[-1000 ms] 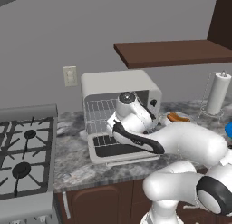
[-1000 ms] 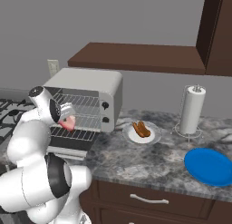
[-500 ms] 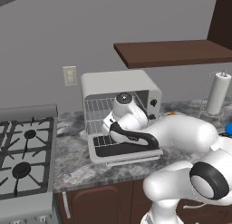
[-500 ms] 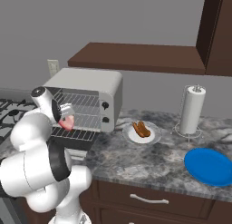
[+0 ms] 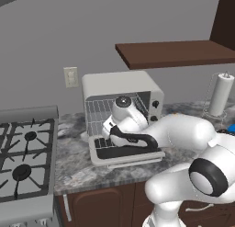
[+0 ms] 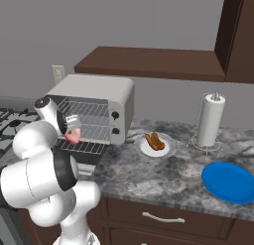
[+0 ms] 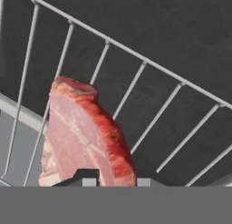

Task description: Open the toaster oven door. Place the hotdog bun on the top rack in the toaster oven and place the steak on the bottom rack.

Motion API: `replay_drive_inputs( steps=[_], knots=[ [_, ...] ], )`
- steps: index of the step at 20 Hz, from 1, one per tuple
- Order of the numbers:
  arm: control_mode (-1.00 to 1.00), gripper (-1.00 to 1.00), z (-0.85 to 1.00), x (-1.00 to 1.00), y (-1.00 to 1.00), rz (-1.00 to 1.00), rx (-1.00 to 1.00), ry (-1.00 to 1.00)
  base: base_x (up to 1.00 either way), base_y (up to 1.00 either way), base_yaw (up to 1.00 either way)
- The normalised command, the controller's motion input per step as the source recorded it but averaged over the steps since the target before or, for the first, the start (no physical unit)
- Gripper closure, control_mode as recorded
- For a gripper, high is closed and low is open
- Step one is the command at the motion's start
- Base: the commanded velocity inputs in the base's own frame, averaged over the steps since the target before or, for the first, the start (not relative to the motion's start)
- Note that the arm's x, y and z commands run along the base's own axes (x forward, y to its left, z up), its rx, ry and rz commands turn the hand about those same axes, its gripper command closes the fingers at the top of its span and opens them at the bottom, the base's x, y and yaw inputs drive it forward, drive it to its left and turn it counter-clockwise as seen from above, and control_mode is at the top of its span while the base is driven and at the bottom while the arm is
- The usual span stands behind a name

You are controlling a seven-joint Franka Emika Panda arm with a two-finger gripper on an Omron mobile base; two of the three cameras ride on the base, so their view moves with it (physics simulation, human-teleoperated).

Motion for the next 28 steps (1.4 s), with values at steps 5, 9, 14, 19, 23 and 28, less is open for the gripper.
replay_drive_inputs(
  steps=[5,9,14,19,23,28],
  knots=[
    [-1.0,1.0,-0.1,0.03,0.0,0.0,0.01,0.0,0.0,0.0,0.0],
    [-1.0,1.0,-0.07,0.02,0.0,0.0,0.01,0.0,0.0,0.0,0.0],
    [-1.0,-1.0,-0.08,0.0,0.0,0.0,0.01,0.0,0.0,0.0,0.0],
    [-1.0,-1.0,0.0,0.0,0.01,0.0,0.01,-0.03,0.0,0.0,0.0],
    [-1.0,-1.0,0.09,0.0,0.1,0.0,0.0,-0.13,0.0,0.0,0.0],
    [-1.0,-1.0,0.21,-0.13,0.13,0.0,0.0,-0.08,0.0,0.0,0.0]
  ],
)
